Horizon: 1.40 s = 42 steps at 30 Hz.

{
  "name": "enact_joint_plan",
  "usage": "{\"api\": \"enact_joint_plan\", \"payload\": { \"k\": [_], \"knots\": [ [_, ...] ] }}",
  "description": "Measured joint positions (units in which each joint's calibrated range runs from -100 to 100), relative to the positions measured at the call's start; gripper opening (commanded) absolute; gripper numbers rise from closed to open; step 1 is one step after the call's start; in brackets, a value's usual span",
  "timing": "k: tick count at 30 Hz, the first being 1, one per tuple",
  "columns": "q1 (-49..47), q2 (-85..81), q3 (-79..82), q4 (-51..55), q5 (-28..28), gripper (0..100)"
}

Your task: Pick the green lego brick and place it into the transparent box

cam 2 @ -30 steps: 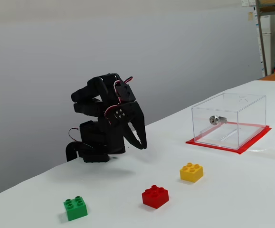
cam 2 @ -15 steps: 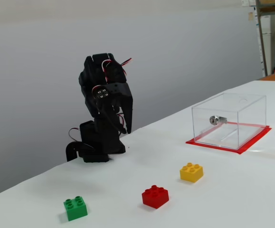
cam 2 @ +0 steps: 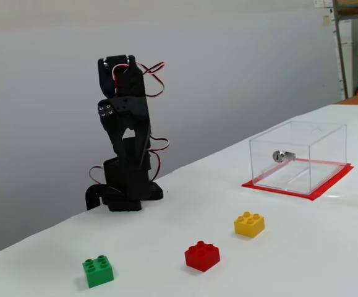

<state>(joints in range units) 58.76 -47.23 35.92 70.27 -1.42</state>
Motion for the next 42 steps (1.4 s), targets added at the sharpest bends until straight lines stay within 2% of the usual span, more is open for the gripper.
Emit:
{"api": "enact_joint_plan", "payload": {
  "k": [9,19,28,31,34,36,38,42],
  "knots": [
    [6.41,19.37,-11.39,-0.09,0.39,3],
    [13.14,31.46,-16.42,-4.03,9.87,3],
    [14.0,36.11,-16.42,-7.8,17.0,3],
    [13.78,37.12,-16.42,-7.8,18.47,12],
    [13.78,38.22,-16.42,-7.71,18.66,31],
    [13.78,39.24,-16.5,-6.34,18.91,40],
    [13.78,40.08,-16.5,-4.8,19.1,45],
    [13.78,41.95,-16.5,-4.11,19.1,45]
  ]
}}
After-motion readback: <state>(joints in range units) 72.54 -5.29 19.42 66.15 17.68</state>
